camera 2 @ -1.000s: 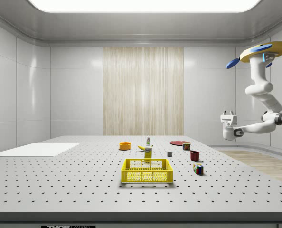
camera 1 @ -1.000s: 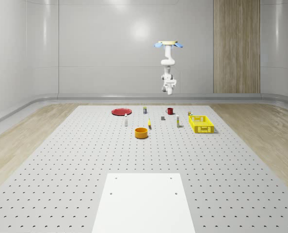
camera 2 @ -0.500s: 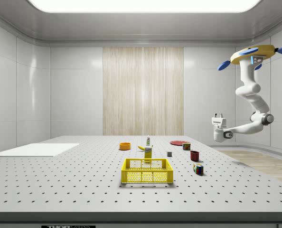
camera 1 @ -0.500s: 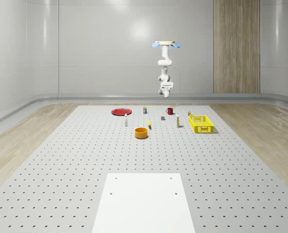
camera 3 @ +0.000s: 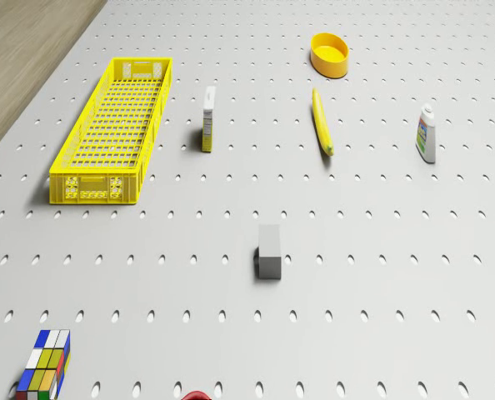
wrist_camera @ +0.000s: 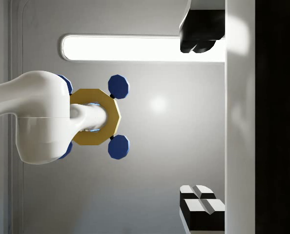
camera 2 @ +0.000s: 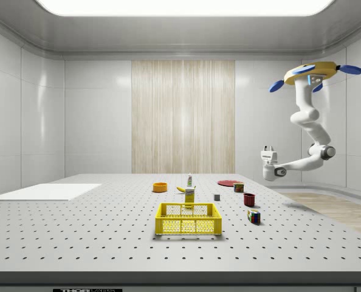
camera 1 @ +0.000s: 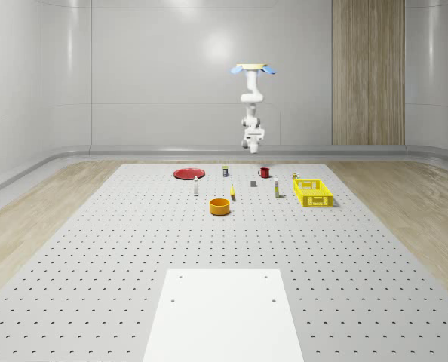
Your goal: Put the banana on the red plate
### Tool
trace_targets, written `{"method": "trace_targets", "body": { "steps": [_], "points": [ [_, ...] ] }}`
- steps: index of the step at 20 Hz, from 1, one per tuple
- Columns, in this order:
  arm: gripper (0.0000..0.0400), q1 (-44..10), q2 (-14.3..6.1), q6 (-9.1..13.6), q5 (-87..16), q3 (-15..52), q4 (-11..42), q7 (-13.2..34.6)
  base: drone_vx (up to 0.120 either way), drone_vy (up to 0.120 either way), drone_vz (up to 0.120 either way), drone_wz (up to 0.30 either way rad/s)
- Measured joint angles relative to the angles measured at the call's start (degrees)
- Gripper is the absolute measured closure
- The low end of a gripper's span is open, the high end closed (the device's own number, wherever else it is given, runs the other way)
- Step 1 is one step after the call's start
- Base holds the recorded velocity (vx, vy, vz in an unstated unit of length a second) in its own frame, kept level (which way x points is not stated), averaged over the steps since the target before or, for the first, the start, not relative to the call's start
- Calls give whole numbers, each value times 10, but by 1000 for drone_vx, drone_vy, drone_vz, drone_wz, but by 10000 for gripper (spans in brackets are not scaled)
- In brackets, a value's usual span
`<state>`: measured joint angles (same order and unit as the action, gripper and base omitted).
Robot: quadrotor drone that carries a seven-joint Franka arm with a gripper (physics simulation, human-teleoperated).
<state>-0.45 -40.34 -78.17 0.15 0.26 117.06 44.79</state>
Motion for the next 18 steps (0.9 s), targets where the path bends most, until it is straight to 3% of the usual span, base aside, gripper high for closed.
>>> {"method": "trace_targets", "body": {
  "steps": [18],
  "points": [
    [0, -2, -5, -7, -4, 4, 5, 0, 120, -120, 0, 0]
  ]
}}
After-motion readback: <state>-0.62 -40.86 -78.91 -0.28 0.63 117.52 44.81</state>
